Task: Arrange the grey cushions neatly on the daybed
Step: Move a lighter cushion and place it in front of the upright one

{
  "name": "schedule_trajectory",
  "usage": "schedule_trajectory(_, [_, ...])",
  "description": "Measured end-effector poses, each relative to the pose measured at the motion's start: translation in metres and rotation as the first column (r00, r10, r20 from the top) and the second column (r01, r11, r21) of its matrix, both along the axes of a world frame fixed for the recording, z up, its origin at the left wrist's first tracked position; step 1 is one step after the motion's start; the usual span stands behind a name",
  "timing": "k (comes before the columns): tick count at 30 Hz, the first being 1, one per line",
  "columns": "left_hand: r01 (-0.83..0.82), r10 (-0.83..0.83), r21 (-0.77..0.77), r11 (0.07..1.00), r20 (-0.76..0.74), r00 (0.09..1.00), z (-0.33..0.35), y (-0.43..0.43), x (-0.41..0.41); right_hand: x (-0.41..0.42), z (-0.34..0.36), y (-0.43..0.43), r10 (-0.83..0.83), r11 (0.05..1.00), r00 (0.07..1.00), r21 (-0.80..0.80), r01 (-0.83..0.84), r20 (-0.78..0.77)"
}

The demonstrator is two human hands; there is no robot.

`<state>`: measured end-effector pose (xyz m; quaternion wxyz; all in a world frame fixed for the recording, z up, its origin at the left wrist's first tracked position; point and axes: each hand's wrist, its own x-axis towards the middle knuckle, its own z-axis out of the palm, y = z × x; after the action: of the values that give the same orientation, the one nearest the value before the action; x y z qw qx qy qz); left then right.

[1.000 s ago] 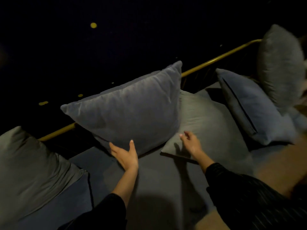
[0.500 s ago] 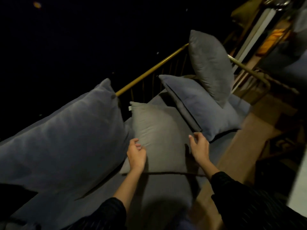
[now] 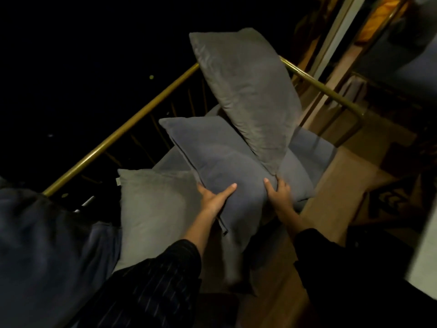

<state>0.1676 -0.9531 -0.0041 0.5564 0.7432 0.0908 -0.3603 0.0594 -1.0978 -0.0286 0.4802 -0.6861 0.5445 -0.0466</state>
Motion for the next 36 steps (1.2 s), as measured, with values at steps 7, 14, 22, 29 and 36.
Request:
schedule_trajectory(7, [-0.132, 0.134, 0.069, 0.989, -0.024, 0.991, -0.018, -0.015, -0.006, -0.013, -0.026, 0.036, -0.058, 0.996, 0.994, 0.076, 0.051, 0.088])
schedule_trajectory(14, [-0.19, 0.187, -0.06, 0.98, -0.057, 0.981, -0.005, -0.059, -0.053, -0.026, -0.011, -0.022, -0.118, 0.991, 0.975, 0.087, 0.103, 0.189])
schedule_trajectory(22, [-0.37, 0.34, -0.18, 0.911, -0.178, 0.924, -0.006, -0.059, -0.063, -0.008, 0.015, -0.049, -0.184, 0.983, 0.921, 0.047, 0.179, 0.342])
schedule_trajectory(29, [-0.3, 0.294, -0.072, 0.951, -0.083, 0.952, -0.011, -0.038, -0.036, -0.036, -0.035, -0.009, -0.72, 0.616, 0.688, 0.546, 0.567, 0.098])
schedule_trajectory(36, [-0.323, 0.316, -0.064, 0.944, -0.104, 0.943, -0.018, -0.03, -0.033, -0.026, -0.032, -0.034, -0.825, 0.509, 0.529, 0.671, 0.539, 0.201])
